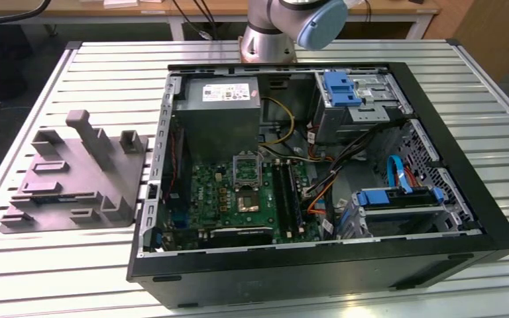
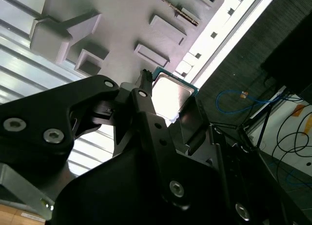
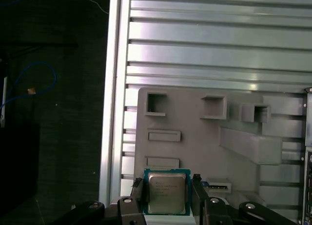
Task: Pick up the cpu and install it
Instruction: 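Pick up the cpu and move it towards the insertion slot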
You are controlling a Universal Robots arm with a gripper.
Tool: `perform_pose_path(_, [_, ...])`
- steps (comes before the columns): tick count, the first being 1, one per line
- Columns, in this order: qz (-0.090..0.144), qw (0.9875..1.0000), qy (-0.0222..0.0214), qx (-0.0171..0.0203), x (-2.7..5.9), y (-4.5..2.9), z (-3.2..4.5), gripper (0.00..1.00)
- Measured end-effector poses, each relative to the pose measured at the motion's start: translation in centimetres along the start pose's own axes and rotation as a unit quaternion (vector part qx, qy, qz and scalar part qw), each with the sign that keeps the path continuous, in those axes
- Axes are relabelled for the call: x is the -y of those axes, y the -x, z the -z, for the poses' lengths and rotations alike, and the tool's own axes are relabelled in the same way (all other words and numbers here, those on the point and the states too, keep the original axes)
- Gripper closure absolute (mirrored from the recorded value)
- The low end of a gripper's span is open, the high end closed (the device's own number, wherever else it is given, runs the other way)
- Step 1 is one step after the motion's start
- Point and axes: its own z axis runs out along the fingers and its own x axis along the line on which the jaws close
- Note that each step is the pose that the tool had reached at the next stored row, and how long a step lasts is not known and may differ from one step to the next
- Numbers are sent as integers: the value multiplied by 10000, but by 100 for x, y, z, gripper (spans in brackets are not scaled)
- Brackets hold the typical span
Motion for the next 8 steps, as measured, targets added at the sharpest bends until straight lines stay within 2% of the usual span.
perform_pose_path(8, [0, 10000, 0, 0, -2, -1, 71, 53])
